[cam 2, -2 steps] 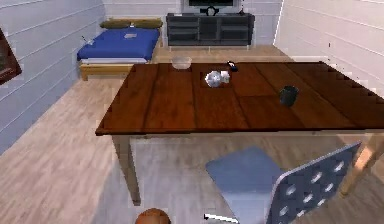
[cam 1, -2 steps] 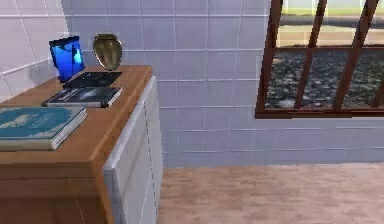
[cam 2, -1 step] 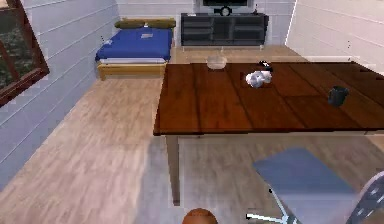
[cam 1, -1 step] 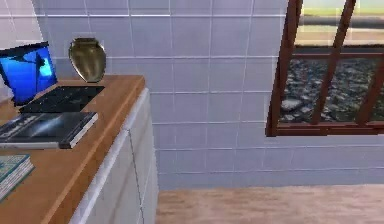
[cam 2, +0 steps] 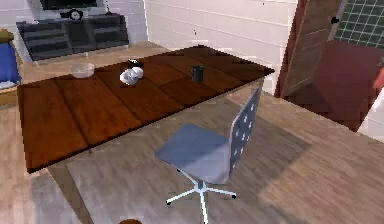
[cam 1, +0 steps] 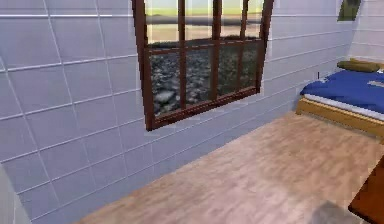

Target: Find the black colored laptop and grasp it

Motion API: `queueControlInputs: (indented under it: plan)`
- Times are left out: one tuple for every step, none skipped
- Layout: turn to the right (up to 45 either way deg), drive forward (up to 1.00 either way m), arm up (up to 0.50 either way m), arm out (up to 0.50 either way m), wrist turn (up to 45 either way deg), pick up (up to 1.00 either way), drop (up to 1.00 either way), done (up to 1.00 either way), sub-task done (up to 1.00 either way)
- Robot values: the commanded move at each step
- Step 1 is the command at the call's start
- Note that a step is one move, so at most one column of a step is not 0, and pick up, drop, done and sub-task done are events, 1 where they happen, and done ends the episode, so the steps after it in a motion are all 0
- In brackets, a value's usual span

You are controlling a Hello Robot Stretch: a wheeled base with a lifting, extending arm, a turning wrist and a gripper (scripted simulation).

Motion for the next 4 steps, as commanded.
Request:
queueControlInputs:
  plan:
    - [0.0, 0.3, 0.0, 0.0, 0.0, 0.0, 0.0, 0.0, 0.0]
    - [-45.0, 0.0, 0.0, 0.0, 0.0, 0.0, 0.0, 0.0, 0.0]
    - [-45.0, 0.0, 0.0, 0.0, 0.0, 0.0, 0.0, 0.0, 0.0]
    - [-45.0, 0.0, 0.0, 0.0, 0.0, 0.0, 0.0, 0.0, 0.0]
